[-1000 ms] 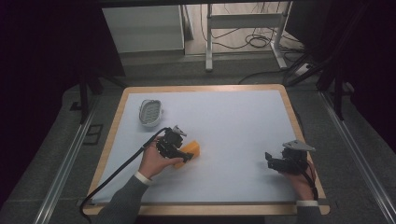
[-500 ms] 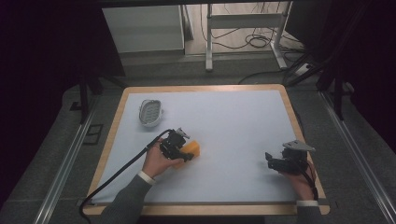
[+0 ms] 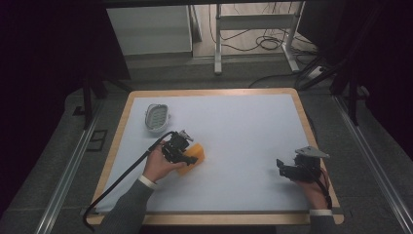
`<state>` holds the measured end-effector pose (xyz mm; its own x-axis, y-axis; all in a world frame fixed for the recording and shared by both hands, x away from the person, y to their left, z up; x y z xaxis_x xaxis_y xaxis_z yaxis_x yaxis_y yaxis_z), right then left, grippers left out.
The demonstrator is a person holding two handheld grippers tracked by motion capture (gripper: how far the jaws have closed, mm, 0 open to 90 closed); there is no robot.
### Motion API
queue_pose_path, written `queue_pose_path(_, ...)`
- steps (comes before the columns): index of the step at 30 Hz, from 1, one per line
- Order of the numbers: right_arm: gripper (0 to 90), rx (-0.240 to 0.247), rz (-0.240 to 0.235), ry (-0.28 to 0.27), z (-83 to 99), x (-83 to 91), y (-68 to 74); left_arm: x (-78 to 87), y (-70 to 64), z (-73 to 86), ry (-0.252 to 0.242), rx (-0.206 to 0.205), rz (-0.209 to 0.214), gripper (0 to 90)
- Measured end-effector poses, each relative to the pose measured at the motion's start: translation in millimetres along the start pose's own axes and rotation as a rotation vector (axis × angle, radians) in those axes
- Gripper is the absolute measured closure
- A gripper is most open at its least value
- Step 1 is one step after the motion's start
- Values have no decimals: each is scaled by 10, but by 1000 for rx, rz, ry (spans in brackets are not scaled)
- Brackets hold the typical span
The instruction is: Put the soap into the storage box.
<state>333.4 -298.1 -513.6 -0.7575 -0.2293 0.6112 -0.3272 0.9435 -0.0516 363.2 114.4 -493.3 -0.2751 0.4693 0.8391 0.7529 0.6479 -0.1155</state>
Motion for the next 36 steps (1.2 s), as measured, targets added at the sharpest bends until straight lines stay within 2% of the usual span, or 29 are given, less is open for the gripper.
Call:
queue_pose_path(7,101,-2,2,1,4,5,-10,185,62,-8,-50,15,2,611)
queue_pose_path(12,101,2,1,0,6,-5,-4,296,109,-7,-74,23,-17,611)
queue_pose_path(36,101,-5,12,1,9,0,-15,488,260,-11,-112,63,-44,611)
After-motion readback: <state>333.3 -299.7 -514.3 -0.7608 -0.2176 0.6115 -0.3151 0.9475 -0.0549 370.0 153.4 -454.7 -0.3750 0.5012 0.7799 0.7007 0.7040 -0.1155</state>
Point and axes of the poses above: each handheld gripper's, and its own axes: x roughly backward along the jaws, z roughly out of its underside, y roughly to its left, the point moved 1 cm from there along -x, roughly forward along the jaws, and after that the axes turned 2 degrees about -x, right-handed, at the moved point
